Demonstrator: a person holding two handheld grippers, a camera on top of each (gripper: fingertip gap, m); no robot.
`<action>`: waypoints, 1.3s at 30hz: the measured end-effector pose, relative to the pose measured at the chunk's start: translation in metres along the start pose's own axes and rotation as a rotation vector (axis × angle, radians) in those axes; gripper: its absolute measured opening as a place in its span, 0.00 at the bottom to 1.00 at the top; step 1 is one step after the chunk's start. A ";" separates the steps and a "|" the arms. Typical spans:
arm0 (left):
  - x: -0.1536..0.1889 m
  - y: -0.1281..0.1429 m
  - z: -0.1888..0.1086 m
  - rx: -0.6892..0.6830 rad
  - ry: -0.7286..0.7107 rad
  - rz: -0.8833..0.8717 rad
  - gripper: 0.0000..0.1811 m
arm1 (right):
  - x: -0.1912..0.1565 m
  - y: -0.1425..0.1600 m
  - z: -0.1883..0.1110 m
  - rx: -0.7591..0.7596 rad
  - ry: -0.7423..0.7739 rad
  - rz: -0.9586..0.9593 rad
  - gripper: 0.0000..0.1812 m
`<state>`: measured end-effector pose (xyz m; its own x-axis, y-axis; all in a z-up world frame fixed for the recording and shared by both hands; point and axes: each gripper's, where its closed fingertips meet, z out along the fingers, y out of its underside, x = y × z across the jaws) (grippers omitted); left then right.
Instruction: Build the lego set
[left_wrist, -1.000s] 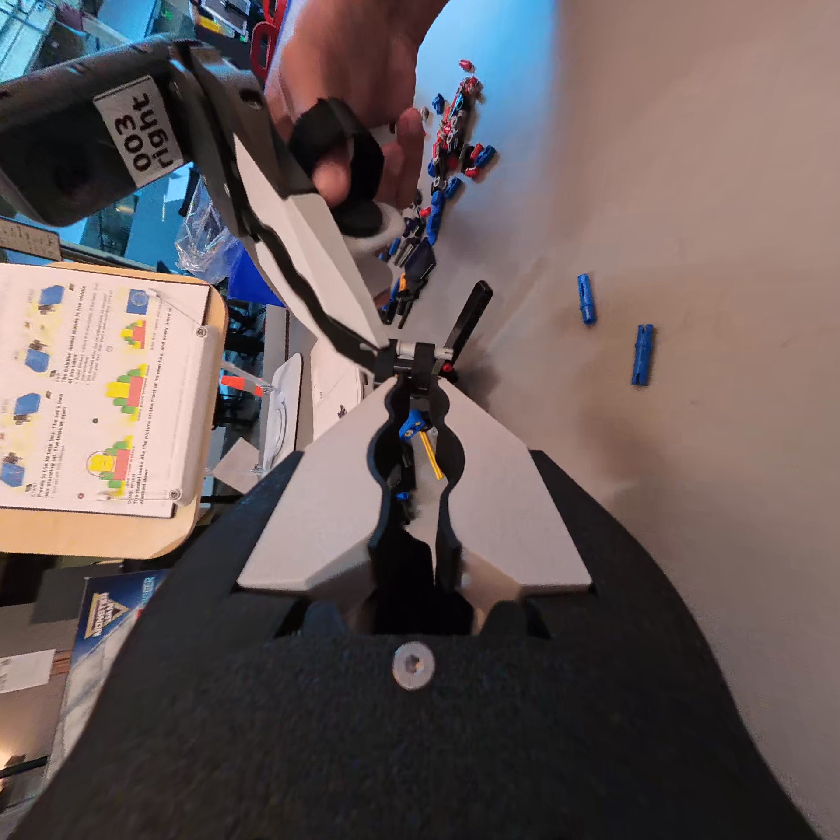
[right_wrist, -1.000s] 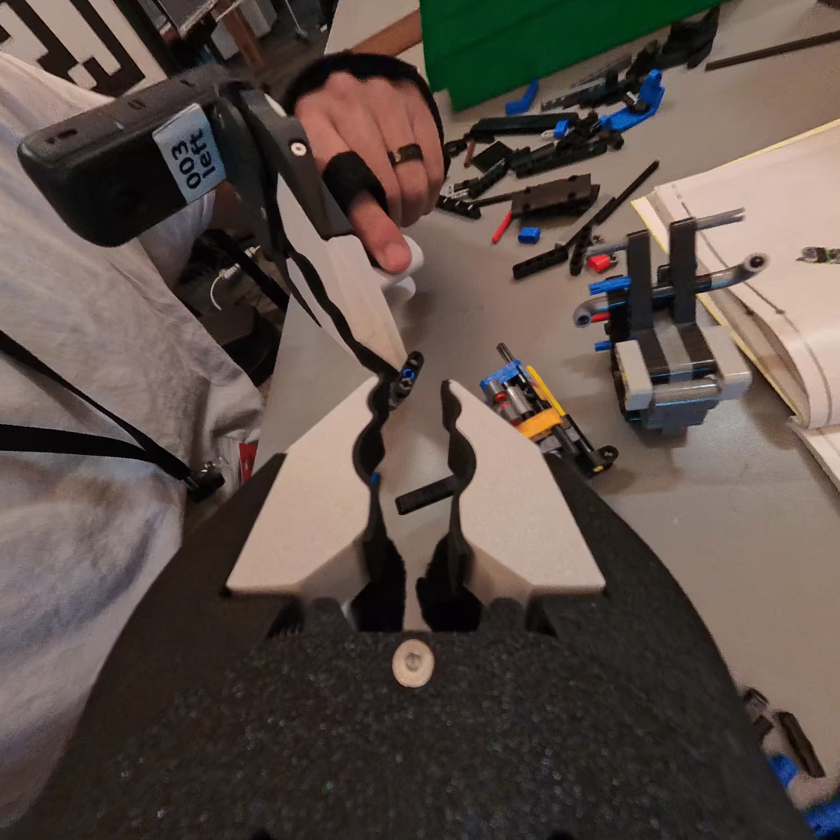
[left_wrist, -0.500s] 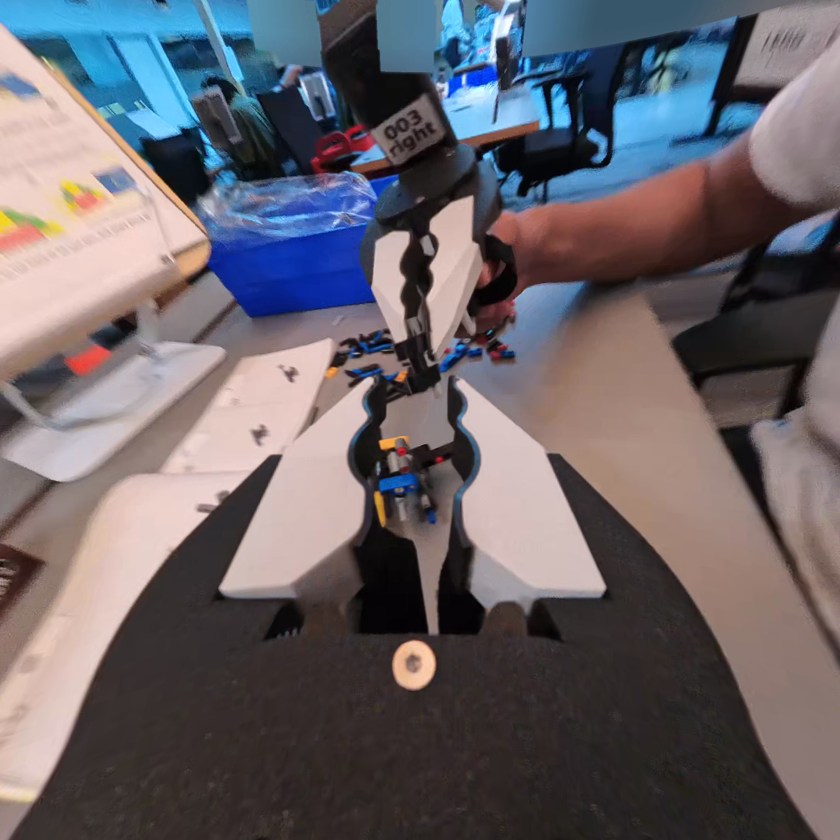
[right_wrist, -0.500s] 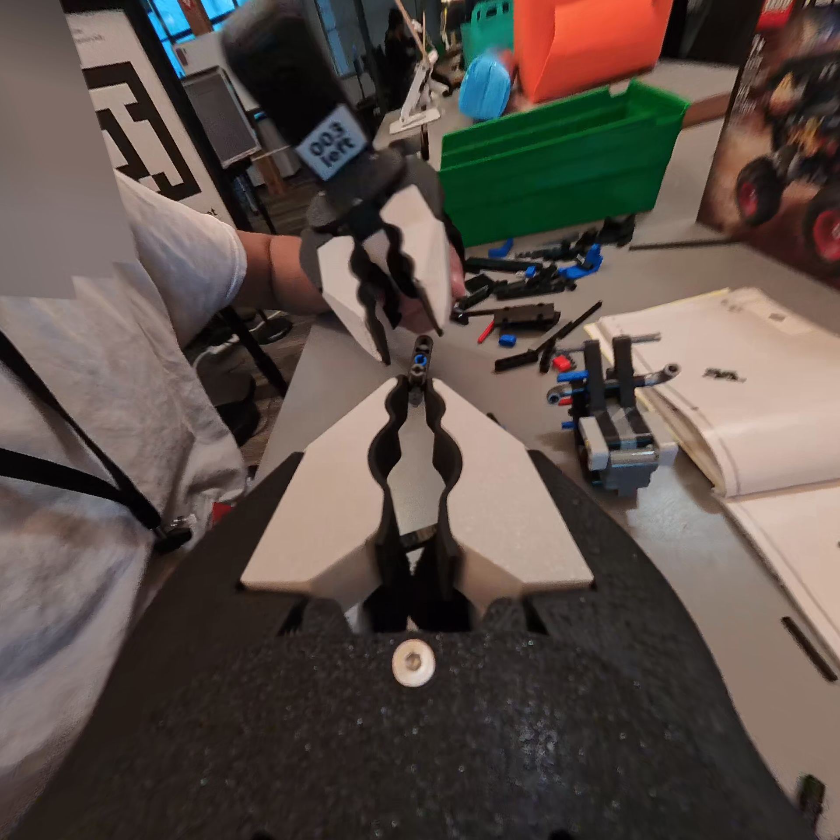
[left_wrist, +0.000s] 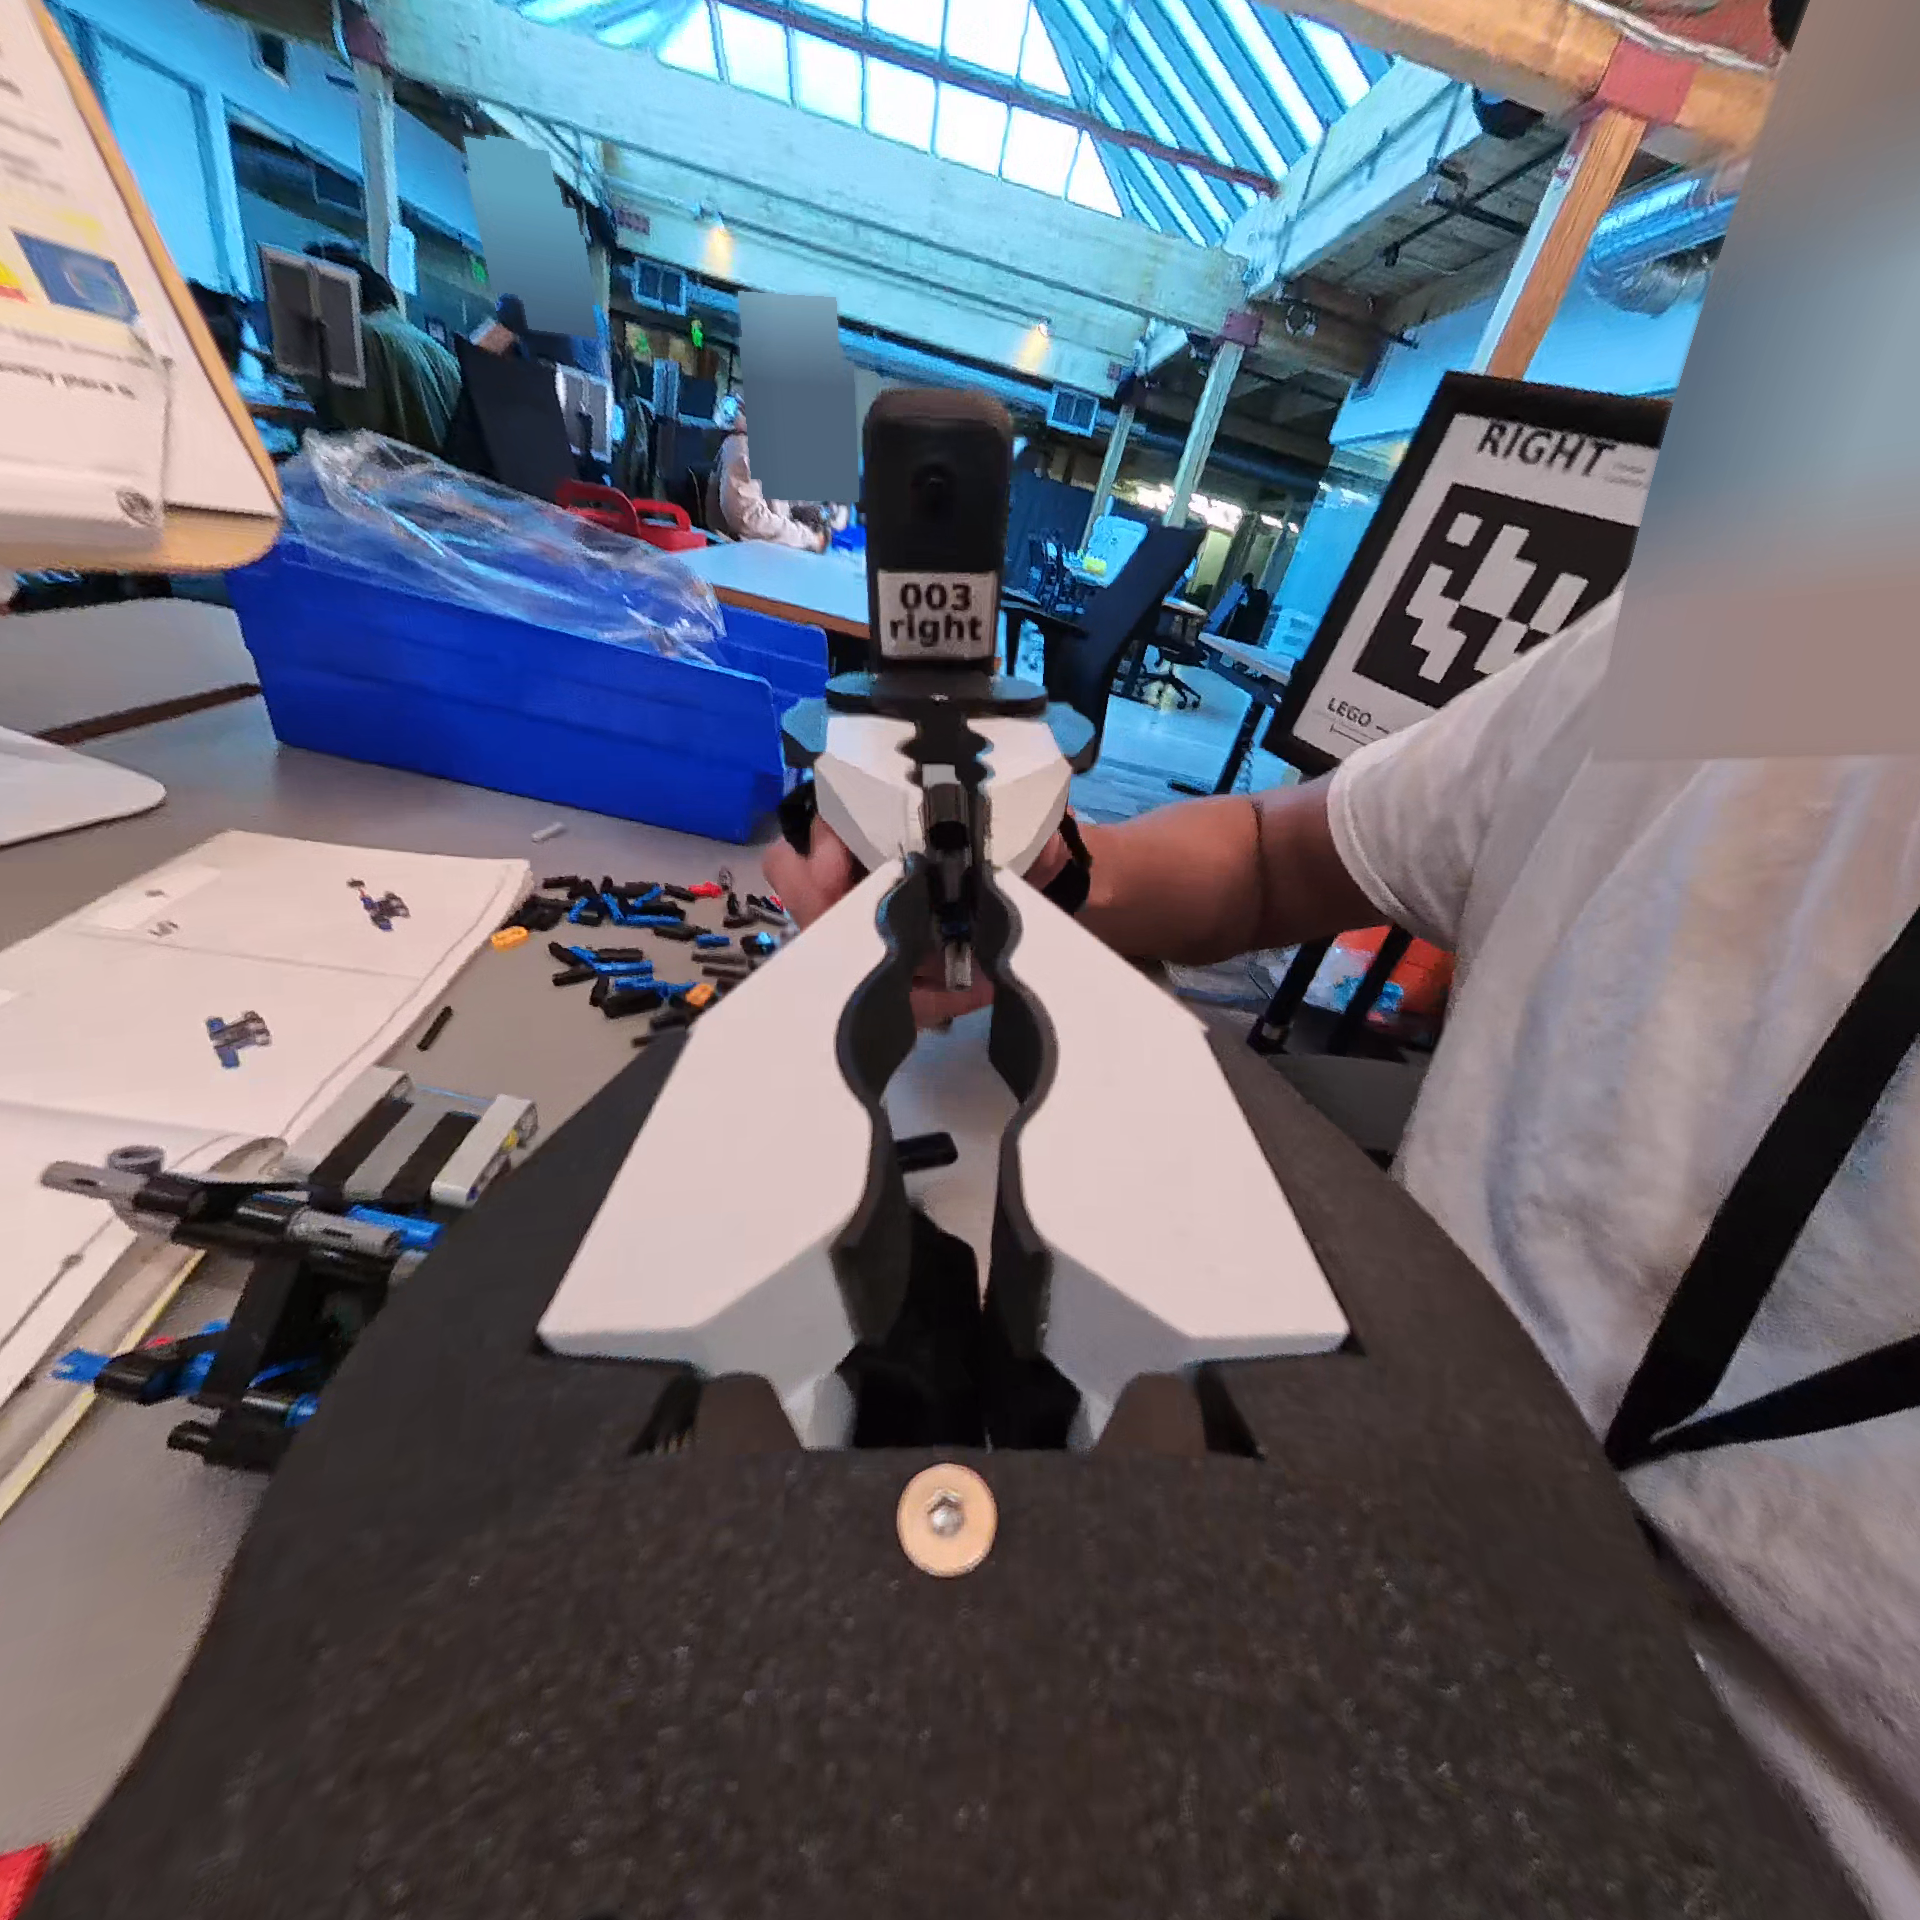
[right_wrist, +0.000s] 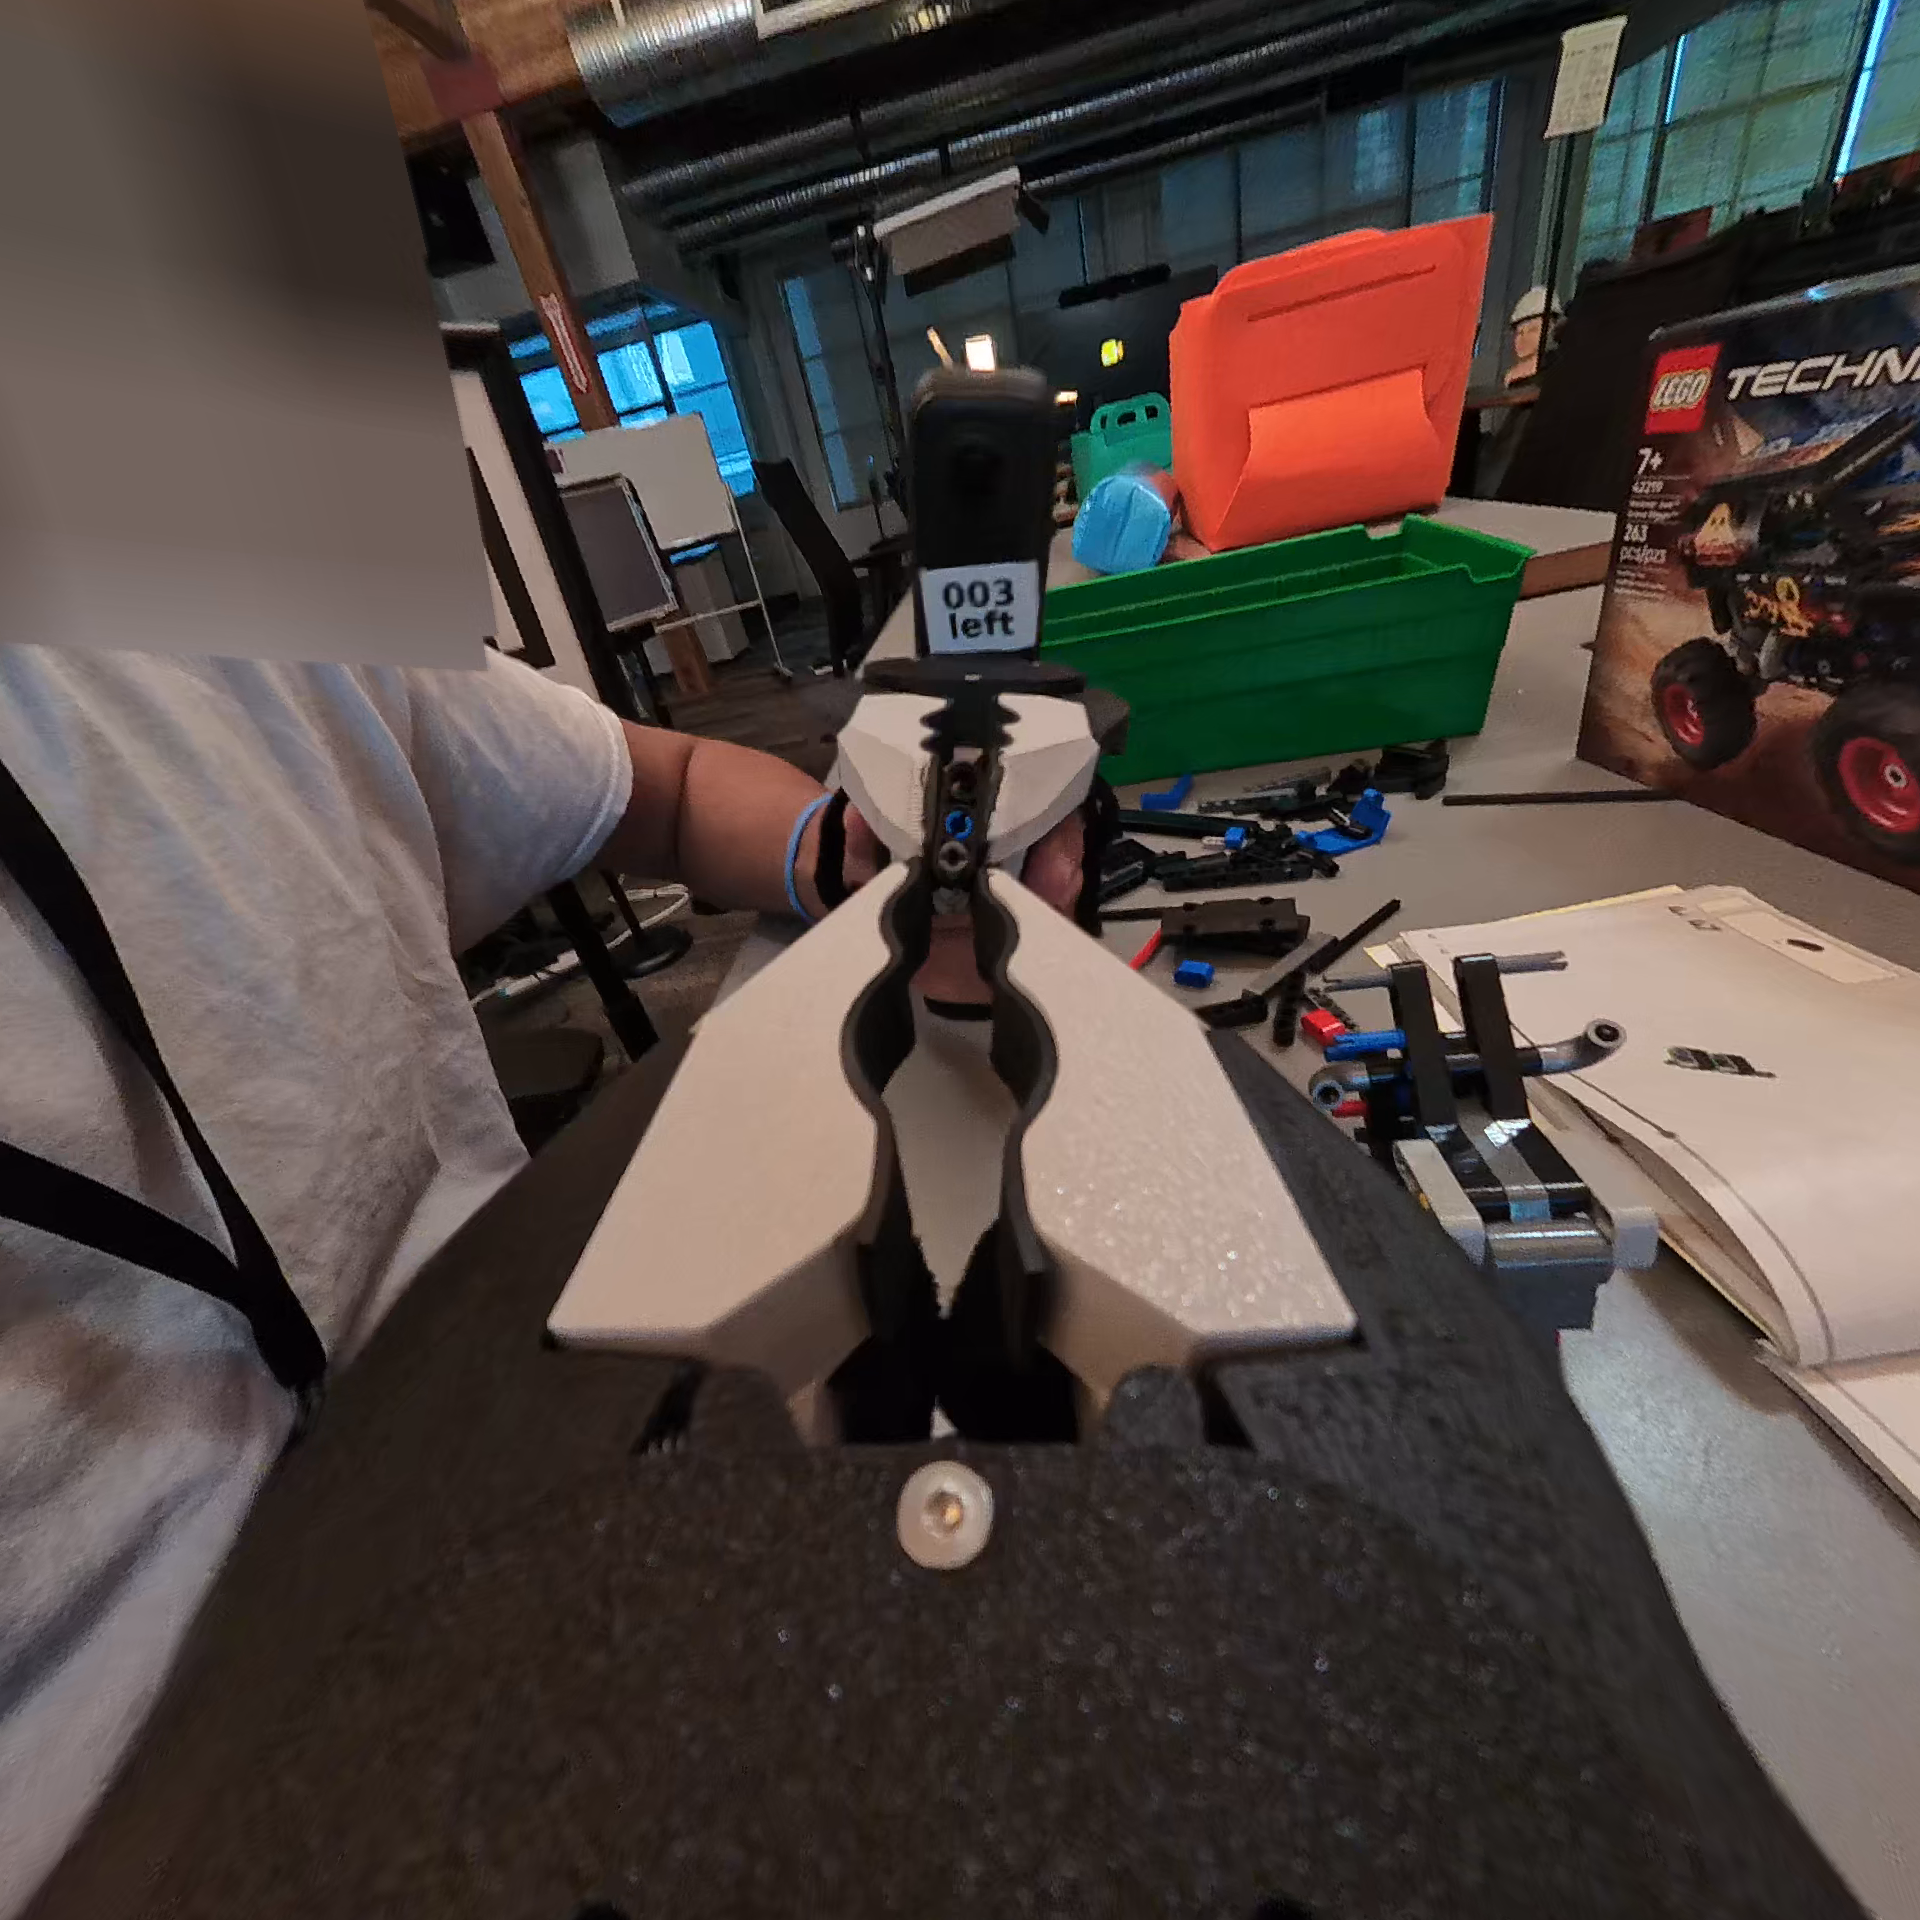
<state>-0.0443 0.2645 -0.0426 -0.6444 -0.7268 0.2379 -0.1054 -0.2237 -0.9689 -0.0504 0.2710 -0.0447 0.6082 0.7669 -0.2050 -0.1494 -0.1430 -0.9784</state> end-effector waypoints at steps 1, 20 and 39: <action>-0.003 0.003 -0.001 -0.026 -0.005 0.007 0.03 | 0.000 0.002 -0.001 -0.015 0.000 -0.014 0.05; -0.019 0.037 0.001 -0.276 -0.156 0.382 0.04 | 0.012 0.017 -0.008 -0.221 0.124 -0.207 0.03; -0.053 0.063 -0.008 -0.608 -0.466 0.880 0.03 | 0.029 0.054 -0.011 -0.471 0.258 -0.335 0.10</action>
<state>-0.0224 0.2943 -0.1169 -0.3488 -0.6723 -0.6529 -0.1872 0.7326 -0.6544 -0.0317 0.2788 -0.1038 0.7398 0.6505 0.1717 0.4051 -0.2270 -0.8856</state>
